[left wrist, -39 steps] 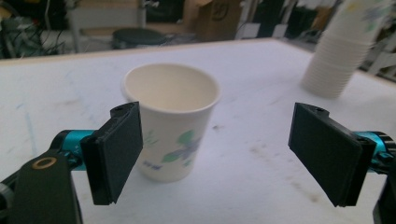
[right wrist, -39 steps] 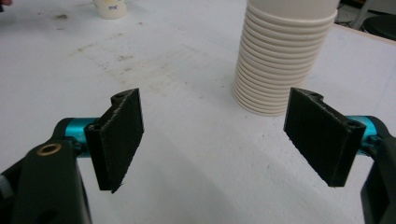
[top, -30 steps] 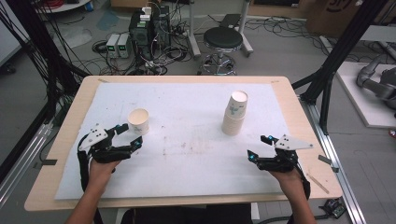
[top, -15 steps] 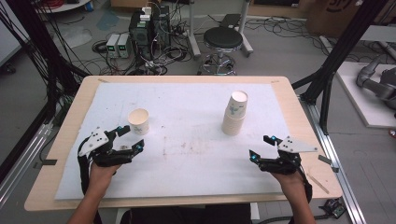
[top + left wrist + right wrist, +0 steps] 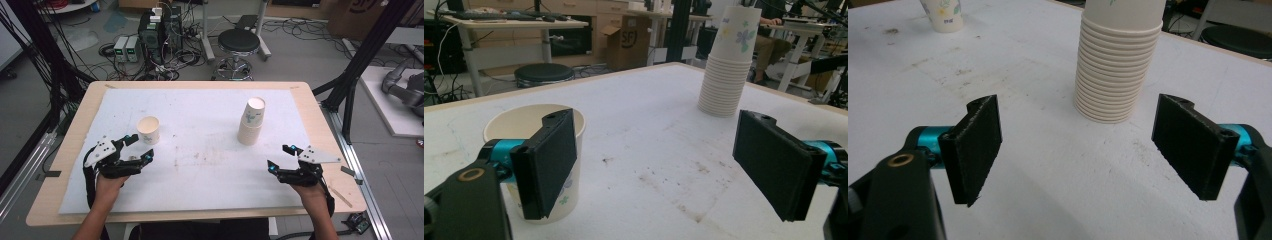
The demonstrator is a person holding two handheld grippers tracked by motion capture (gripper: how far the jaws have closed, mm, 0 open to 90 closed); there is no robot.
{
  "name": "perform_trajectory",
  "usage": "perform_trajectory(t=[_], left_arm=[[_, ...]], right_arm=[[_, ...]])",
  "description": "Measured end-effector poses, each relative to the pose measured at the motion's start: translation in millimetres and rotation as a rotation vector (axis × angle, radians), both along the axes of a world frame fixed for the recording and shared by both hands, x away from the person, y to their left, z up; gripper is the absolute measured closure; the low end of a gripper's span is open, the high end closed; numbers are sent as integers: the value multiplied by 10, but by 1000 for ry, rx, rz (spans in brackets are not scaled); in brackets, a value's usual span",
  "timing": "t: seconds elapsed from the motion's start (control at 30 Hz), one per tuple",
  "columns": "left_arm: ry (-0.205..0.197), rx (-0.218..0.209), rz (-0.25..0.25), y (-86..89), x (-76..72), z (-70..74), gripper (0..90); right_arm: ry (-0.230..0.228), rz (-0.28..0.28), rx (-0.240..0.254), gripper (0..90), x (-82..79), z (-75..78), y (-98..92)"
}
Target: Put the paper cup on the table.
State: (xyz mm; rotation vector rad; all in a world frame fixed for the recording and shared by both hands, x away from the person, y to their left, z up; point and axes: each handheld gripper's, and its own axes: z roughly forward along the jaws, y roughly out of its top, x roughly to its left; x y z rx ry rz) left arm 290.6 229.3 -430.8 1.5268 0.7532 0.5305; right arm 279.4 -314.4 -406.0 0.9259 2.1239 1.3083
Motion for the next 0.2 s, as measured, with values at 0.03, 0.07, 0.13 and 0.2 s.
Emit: perform_trajectory(t=[0.03,0.07,0.13,0.2], left_arm=[[-3,2,1,2,1,0,178],[-2,2,0,5,1,1,178],[-3,3,0,3,1,2,178],[-3,-4,1,3,0,1,178]], right_arm=[[-4,1,-1,203,1,2,-3],[-1,1,5,203,-1,5,-3],[-1,-4,5,203,-3,7,-4],[-1,-1,5,203,-2,6,-8]])
